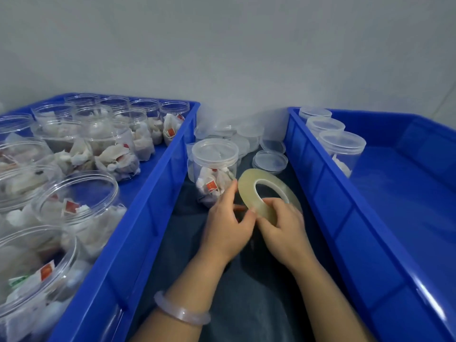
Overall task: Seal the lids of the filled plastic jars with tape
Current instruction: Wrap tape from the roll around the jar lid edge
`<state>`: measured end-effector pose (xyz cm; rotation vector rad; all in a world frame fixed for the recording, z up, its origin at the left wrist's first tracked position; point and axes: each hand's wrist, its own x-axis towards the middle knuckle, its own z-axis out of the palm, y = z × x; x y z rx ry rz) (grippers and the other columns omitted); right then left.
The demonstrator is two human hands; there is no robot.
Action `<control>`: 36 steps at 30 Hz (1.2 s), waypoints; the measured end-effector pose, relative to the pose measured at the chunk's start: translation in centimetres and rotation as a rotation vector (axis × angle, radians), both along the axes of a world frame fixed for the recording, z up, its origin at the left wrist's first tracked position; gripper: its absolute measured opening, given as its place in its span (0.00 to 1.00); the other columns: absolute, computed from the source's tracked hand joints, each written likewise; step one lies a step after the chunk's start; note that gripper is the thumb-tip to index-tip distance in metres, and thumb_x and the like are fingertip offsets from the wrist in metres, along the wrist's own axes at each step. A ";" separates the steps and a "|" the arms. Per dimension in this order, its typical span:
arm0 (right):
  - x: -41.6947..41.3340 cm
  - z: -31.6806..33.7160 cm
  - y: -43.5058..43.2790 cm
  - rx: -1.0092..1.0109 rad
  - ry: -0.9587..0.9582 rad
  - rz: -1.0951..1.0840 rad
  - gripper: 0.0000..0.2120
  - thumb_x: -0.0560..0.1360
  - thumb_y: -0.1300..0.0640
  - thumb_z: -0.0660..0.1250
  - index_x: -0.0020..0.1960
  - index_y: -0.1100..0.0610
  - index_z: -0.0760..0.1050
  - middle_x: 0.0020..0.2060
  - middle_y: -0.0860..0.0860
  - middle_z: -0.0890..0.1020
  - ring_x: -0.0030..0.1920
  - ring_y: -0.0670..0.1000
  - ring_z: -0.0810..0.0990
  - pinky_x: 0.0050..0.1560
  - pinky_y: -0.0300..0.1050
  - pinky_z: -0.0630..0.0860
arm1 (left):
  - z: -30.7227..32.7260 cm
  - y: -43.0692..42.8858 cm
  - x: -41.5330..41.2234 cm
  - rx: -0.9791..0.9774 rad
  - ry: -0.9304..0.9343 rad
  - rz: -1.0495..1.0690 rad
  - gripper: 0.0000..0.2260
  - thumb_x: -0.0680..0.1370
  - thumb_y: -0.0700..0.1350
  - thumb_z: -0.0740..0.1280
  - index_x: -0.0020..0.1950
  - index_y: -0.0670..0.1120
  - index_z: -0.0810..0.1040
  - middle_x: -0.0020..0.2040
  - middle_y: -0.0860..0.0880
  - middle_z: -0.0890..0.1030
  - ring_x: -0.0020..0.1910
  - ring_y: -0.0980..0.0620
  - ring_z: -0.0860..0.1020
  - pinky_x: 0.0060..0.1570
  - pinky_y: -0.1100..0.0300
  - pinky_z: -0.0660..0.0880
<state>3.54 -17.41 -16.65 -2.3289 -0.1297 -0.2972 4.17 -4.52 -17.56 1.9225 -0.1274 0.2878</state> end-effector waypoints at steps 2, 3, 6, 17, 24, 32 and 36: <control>-0.6 0.3 0.3 0.100 0.010 0.032 0.15 0.74 0.47 0.62 0.58 0.49 0.75 0.50 0.41 0.76 0.57 0.47 0.72 0.63 0.54 0.68 | 0.1 -0.1 -0.1 -0.144 0.032 -0.123 0.32 0.73 0.47 0.66 0.76 0.52 0.60 0.60 0.59 0.76 0.53 0.66 0.78 0.52 0.67 0.75; -0.8 0.5 0.4 0.153 0.015 0.041 0.15 0.73 0.47 0.61 0.57 0.49 0.75 0.51 0.41 0.77 0.57 0.47 0.72 0.62 0.55 0.69 | 0.0 -0.1 0.0 -0.189 0.014 -0.145 0.32 0.74 0.45 0.67 0.76 0.52 0.59 0.60 0.60 0.76 0.54 0.67 0.77 0.52 0.70 0.74; -0.9 0.6 0.6 0.265 0.000 0.023 0.20 0.69 0.48 0.58 0.60 0.49 0.74 0.54 0.44 0.77 0.59 0.47 0.73 0.63 0.55 0.69 | -0.1 -0.2 -0.1 -0.137 -0.131 -0.067 0.28 0.76 0.40 0.69 0.73 0.53 0.64 0.53 0.63 0.78 0.50 0.71 0.77 0.48 0.77 0.70; -0.8 -0.1 1.3 0.392 -0.022 0.035 0.24 0.79 0.56 0.63 0.73 0.53 0.64 0.55 0.34 0.69 0.67 0.46 0.66 0.71 0.52 0.62 | 0.6 0.1 -0.6 0.152 -0.592 0.165 0.05 0.71 0.39 0.73 0.46 0.40 0.85 0.40 0.48 0.84 0.38 0.55 0.80 0.41 0.60 0.78; -0.7 -0.4 1.3 0.290 -0.069 0.025 0.25 0.79 0.54 0.63 0.74 0.53 0.63 0.56 0.36 0.67 0.70 0.47 0.64 0.72 0.53 0.61 | 0.8 0.0 -0.7 0.108 -0.373 0.103 0.02 0.76 0.41 0.69 0.45 0.47 0.77 0.39 0.59 0.77 0.39 0.58 0.77 0.38 0.68 0.74; -0.9 -0.6 1.5 0.272 -0.140 0.022 0.24 0.78 0.55 0.64 0.73 0.53 0.64 0.52 0.33 0.68 0.64 0.42 0.65 0.72 0.50 0.60 | 0.5 0.1 -0.6 -0.021 -0.339 0.108 0.03 0.74 0.39 0.71 0.45 0.47 0.81 0.41 0.55 0.81 0.40 0.57 0.80 0.41 0.62 0.78; -0.8 -1.2 1.6 0.243 -0.149 0.011 0.24 0.78 0.54 0.64 0.73 0.53 0.65 0.47 0.26 0.62 0.54 0.33 0.59 0.69 0.43 0.57 | 0.5 0.2 -0.6 -0.078 -0.273 0.062 0.09 0.75 0.39 0.70 0.48 0.53 0.77 0.43 0.57 0.80 0.43 0.61 0.79 0.43 0.71 0.75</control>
